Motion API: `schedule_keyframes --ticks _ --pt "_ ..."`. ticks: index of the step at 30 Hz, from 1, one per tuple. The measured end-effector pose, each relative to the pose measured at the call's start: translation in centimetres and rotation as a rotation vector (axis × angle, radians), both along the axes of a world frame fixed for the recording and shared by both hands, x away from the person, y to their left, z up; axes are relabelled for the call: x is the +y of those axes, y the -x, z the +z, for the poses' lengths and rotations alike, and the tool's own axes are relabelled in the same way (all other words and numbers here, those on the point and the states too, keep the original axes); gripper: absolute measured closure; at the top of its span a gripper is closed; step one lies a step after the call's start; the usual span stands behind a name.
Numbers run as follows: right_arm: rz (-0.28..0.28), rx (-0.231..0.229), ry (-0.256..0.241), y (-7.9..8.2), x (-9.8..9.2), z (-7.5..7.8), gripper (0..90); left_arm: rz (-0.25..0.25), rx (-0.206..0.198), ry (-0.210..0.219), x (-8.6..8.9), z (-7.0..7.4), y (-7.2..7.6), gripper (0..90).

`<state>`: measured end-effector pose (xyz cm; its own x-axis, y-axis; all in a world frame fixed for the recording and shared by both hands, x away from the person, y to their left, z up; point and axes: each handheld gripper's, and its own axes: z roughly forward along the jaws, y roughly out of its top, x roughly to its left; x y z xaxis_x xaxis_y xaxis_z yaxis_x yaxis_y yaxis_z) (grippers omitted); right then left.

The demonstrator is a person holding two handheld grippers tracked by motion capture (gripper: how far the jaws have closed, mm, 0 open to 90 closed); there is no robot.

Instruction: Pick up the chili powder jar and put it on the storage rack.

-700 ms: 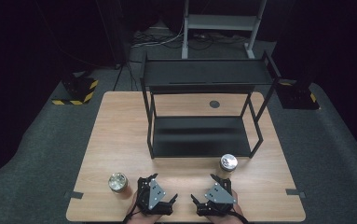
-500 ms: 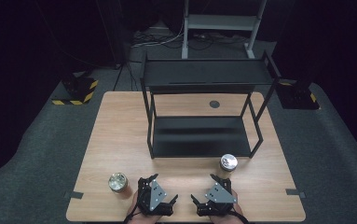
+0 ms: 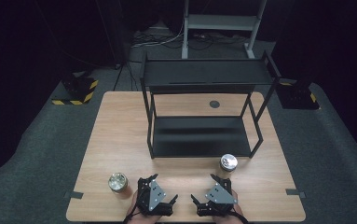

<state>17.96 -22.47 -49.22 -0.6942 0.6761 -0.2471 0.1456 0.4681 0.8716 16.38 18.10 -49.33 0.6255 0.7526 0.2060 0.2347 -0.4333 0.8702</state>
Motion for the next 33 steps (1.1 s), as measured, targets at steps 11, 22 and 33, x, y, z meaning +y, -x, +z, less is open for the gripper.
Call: schedule_keyframes --ticks 11,22,33 --pt "-0.006 0.004 0.002 0.0 0.1 0.1 0.0 0.006 0.008 0.031 0.4 -0.1 -0.1 0.8" --pt "0.004 0.002 0.012 -0.1 0.2 0.1 0.0 0.014 0.012 0.056 0.7 -0.2 -0.2 0.7" --pt "0.007 -0.005 0.009 0.0 0.2 0.0 0.0 -0.004 -0.016 0.103 1.3 0.8 0.7 0.7"
